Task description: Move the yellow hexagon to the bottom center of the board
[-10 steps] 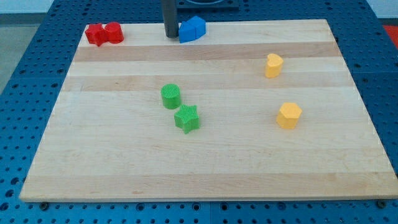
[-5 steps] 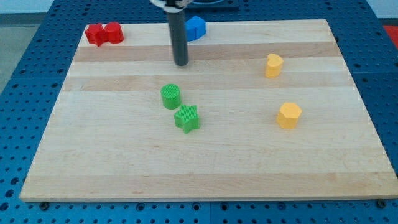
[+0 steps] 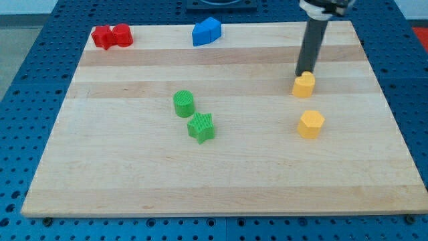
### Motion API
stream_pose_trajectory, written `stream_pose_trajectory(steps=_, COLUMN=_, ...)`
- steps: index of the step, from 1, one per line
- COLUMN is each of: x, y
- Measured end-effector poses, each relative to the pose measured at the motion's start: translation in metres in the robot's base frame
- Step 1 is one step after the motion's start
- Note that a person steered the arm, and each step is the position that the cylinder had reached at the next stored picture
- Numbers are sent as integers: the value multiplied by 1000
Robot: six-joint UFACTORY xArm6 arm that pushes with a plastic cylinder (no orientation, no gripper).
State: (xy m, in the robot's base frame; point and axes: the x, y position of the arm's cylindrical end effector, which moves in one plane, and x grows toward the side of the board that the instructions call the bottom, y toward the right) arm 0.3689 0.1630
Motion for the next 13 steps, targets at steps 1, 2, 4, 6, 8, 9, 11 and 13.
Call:
stream_pose_trajectory(steps=1, x=38, y=12)
stream_pose_trajectory(steps=2, x=35, y=12)
stream_pose_trajectory(steps=4, x=72, y=7)
stream_pose_trajectory(steps=6, x=151, y=-31)
stream_pose_trajectory(steps=8, x=189, y=-83)
stream_pose_trajectory(steps=9, x=189, y=-85)
stream_pose_trajectory(steps=11, x=220, y=-119)
stream_pose_trajectory(steps=13, x=226, y=-77)
